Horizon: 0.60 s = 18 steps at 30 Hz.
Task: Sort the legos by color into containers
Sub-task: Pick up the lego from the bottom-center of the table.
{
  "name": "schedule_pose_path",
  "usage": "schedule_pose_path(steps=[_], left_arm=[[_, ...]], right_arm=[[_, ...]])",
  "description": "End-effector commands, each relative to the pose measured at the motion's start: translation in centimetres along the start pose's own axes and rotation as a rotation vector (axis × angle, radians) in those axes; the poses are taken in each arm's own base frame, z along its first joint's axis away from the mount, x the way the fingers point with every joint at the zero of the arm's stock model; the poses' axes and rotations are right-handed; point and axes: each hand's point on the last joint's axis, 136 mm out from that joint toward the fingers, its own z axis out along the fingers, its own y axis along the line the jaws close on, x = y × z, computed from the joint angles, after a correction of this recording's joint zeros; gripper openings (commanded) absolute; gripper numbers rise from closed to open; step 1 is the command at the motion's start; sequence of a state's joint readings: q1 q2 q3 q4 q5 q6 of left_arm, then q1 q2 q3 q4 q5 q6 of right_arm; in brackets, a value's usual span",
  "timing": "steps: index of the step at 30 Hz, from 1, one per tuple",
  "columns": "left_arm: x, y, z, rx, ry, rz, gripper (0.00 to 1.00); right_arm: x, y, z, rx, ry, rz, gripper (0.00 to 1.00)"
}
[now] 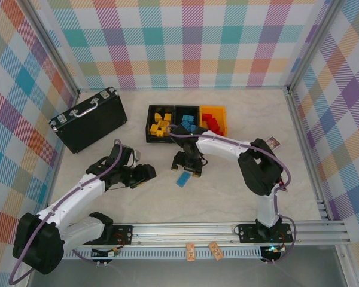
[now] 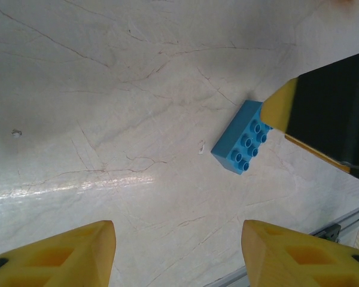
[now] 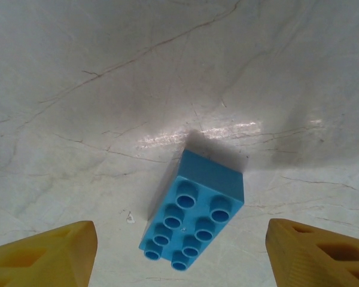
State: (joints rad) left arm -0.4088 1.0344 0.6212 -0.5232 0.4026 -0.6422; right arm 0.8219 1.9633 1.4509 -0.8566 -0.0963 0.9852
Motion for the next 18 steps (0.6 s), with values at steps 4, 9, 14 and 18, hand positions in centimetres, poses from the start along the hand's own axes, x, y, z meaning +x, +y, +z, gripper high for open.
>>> schedule_pose_path(steps=[4,9,14,18], left_arm=[[1.0,1.2,0.0,-0.019,0.024,-0.006,0.58],[1.3,1.6,0.3,-0.023,0.03,-0.013,0.57],[1.4,1.9,0.4,-0.026,0.028,-0.024,0.57],[1.4,1.9,0.3,-0.024,0.02,-0.032,0.57]], right_arm=[[1.7,-0.8,2.1,0.039,0.083,0.043,0.71],[2.1,-1.0,2.7,0.048,0.098,0.039,0.63],[2.1,-1.2,3.0,0.059,0.1,0.034,0.49],[1.9,-1.2,2.6,0.061,0.08,0.017,0.35]])
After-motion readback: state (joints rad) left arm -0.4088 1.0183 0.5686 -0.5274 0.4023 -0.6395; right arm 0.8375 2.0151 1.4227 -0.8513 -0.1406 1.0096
